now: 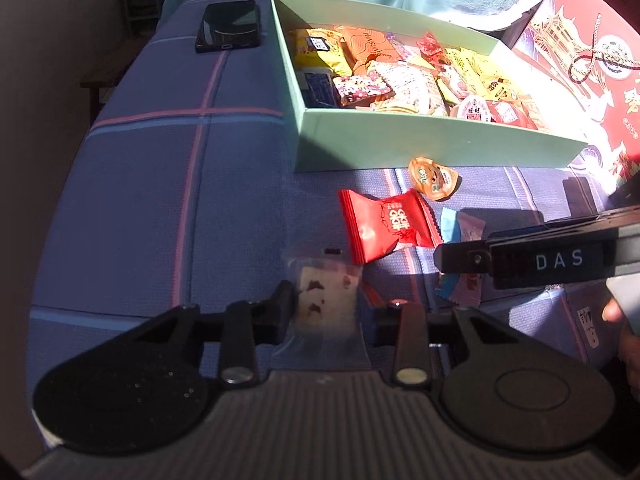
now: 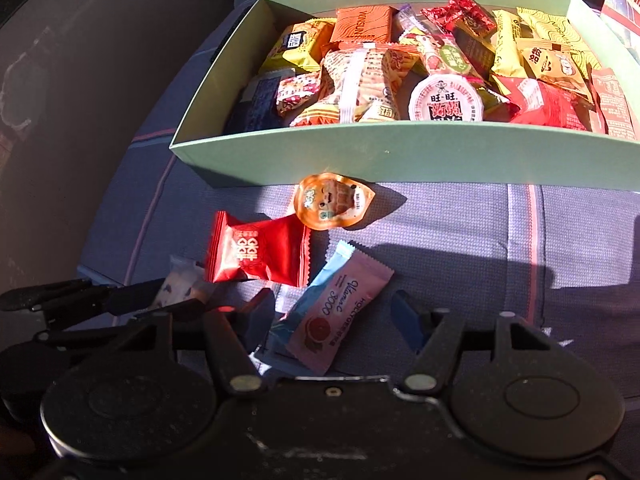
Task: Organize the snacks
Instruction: 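Grasp the clear cake pack with the left gripper while the right grasps a pink wrapper, then lower the cake pack and pink wrapper into the tray and release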
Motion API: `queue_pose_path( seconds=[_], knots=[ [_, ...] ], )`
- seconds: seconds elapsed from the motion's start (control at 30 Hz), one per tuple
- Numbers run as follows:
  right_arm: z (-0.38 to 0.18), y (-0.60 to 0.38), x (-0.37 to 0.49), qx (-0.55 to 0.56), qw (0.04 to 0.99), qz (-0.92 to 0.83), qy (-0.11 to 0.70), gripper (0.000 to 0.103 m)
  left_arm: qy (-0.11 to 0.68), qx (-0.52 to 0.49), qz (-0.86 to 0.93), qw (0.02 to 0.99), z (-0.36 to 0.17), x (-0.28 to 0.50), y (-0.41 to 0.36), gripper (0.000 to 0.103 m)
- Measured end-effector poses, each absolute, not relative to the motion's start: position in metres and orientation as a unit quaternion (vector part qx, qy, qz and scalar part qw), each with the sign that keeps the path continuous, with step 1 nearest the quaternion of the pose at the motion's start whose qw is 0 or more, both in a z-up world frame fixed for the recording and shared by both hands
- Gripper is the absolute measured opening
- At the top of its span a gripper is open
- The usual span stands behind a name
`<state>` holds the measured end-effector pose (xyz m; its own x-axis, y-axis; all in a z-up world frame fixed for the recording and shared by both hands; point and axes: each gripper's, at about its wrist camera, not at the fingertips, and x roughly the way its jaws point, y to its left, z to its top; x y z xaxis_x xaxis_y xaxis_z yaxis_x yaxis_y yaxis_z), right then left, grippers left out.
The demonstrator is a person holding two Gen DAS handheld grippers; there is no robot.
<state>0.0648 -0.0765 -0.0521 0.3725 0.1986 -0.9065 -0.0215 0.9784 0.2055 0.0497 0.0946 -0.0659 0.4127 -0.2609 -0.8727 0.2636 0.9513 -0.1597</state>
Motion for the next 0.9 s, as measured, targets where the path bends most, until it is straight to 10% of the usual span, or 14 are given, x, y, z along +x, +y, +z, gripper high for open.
queue_pose_path(
  seconds=[0.07, 0.1, 0.2, 0.37, 0.43, 0.9],
  knots=[
    [-0.053, -0.063, 0.063, 0.035, 0.836, 0.060, 0.544, 0.053, 0.519, 0.002, -0.148, 0.842, -0.066, 0.048, 0.098, 0.037],
    [-0.053, -0.059, 0.061, 0.012, 0.840, 0.057, 0.539, 0.029, 0.519, 0.002, -0.148, 0.842, -0.066, 0.048, 0.098, 0.041],
    [-0.052, -0.053, 0.054, -0.032, 0.844, 0.061, 0.532, 0.014, 0.519, 0.012, -0.144, 0.843, -0.067, 0.047, 0.095, 0.059],
    [-0.051, -0.071, 0.046, -0.018, 0.845, 0.059, 0.531, 0.014, 0.511, 0.044, -0.137, 0.847, -0.070, 0.044, 0.087, 0.059],
    [-0.049, -0.080, 0.043, -0.003, 0.845, 0.057, 0.531, 0.014, 0.504, 0.062, -0.128, 0.852, -0.068, 0.042, 0.086, 0.033],
    [-0.018, -0.145, 0.027, 0.083, 0.864, 0.048, 0.494, 0.014, 0.482, 0.012, -0.151, 0.863, -0.021, 0.047, 0.073, 0.033]
  ],
)
